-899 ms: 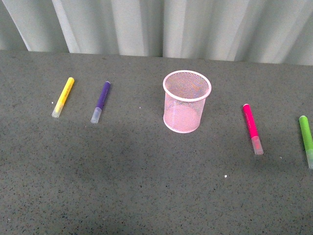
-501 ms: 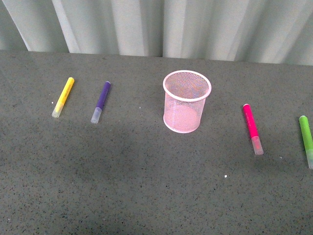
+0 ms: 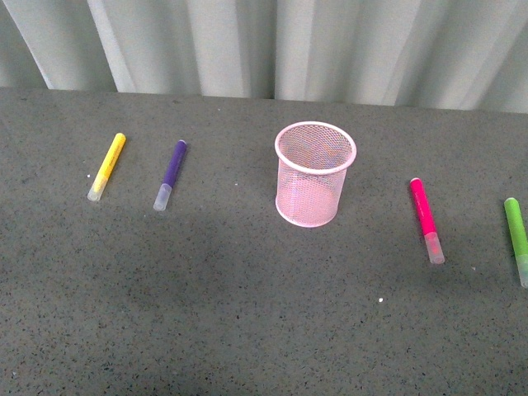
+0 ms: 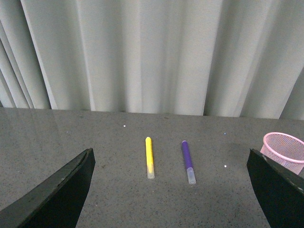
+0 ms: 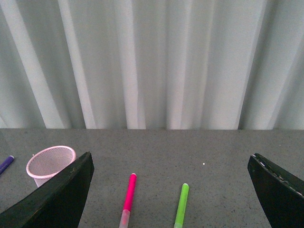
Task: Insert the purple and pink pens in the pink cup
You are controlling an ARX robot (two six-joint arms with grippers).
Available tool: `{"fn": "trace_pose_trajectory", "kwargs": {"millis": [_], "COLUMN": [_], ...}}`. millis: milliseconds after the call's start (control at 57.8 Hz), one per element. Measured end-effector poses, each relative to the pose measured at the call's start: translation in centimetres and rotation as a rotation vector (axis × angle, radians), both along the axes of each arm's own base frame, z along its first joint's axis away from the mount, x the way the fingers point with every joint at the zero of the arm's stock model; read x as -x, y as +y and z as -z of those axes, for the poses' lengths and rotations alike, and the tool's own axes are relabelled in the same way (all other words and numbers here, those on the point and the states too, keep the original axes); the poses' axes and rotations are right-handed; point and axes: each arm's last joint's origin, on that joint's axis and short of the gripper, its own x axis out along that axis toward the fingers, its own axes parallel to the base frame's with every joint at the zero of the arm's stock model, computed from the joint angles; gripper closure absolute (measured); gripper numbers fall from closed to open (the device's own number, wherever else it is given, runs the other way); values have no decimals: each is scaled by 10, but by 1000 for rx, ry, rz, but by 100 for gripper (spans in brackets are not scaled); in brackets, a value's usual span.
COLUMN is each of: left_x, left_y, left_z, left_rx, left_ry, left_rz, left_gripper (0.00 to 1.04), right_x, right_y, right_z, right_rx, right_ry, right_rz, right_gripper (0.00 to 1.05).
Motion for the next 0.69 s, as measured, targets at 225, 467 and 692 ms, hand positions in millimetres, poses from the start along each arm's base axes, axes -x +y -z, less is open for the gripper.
{"fn": "trace_pose_trajectory", "kwargs": {"millis": [225, 467, 692], "left_x": [0, 0, 0], "left_y": [0, 0, 0], "left_z": [0, 0, 0], "left_rx": [0, 0, 0], "left_ry": [0, 0, 0], "left_rz": [0, 0, 0], "left_gripper": [7, 7, 7], "right_x": [0, 0, 0], "right_y": [0, 0, 0], "right_z": [0, 0, 0], "right_rx": [0, 0, 0], "right_ry": [0, 0, 0], "right_rz": [0, 0, 0], "right_gripper": [7, 7, 7]}}
